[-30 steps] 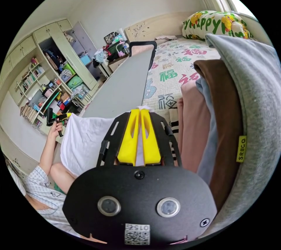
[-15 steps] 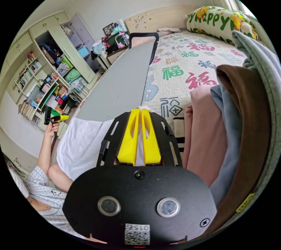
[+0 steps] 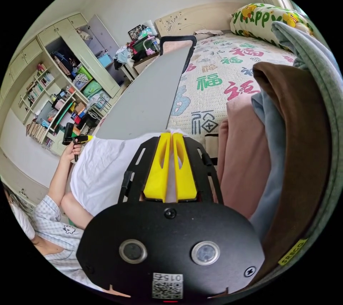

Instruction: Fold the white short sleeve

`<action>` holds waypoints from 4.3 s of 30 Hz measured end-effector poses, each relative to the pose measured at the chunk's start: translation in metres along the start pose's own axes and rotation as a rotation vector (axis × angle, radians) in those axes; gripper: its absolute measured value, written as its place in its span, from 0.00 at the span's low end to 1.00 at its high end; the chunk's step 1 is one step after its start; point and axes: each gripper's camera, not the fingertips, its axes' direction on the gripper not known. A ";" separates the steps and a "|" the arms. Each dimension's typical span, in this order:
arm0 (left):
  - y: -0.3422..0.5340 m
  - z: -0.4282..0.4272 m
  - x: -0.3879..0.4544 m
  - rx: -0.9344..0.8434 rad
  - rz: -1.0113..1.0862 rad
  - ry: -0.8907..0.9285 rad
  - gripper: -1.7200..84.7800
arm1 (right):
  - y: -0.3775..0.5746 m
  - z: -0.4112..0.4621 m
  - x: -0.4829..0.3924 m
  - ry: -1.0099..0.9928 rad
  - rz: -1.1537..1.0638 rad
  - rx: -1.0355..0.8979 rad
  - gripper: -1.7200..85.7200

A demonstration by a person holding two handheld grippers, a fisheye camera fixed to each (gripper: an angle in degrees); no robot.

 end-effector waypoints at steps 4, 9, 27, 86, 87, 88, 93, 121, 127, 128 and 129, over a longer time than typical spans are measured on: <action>0.011 -0.011 0.003 0.063 -0.009 -0.016 0.01 | 0.007 -0.003 -0.002 0.023 -0.009 0.004 0.01; 0.032 -0.052 0.003 0.259 -0.016 0.108 0.01 | 0.018 -0.016 -0.007 0.023 -0.004 0.060 0.01; 0.022 -0.059 0.011 0.467 0.026 0.132 0.01 | 0.010 0.035 -0.036 0.099 0.053 0.268 0.02; 0.222 0.121 0.342 -0.296 0.961 -0.371 0.01 | 0.382 0.011 -0.210 0.126 -0.784 0.071 0.06; 0.223 0.116 0.343 -0.288 0.967 -0.353 0.01 | 0.383 0.007 -0.208 0.106 -0.779 0.072 0.06; 0.225 0.108 0.343 -0.274 0.978 -0.320 0.01 | 0.384 0.000 -0.202 0.048 -0.759 0.068 0.06; 0.226 0.116 0.323 -0.376 0.980 -0.266 0.01 | 0.387 0.010 -0.173 -0.064 -0.708 -0.077 0.06; 0.041 0.224 0.313 -0.149 0.747 -0.132 0.11 | 0.342 -0.043 -0.028 -0.096 -0.180 0.142 0.10; -0.044 0.381 0.368 -0.293 0.695 -0.083 0.12 | 0.351 -0.059 -0.004 -0.164 -0.175 0.178 0.09; -0.057 0.407 0.373 -0.300 0.681 -0.121 0.12 | 0.352 -0.063 0.000 -0.181 -0.171 0.188 0.09; -0.063 0.418 0.376 -0.300 0.678 -0.150 0.12 | 0.352 -0.064 0.002 -0.187 -0.170 0.189 0.09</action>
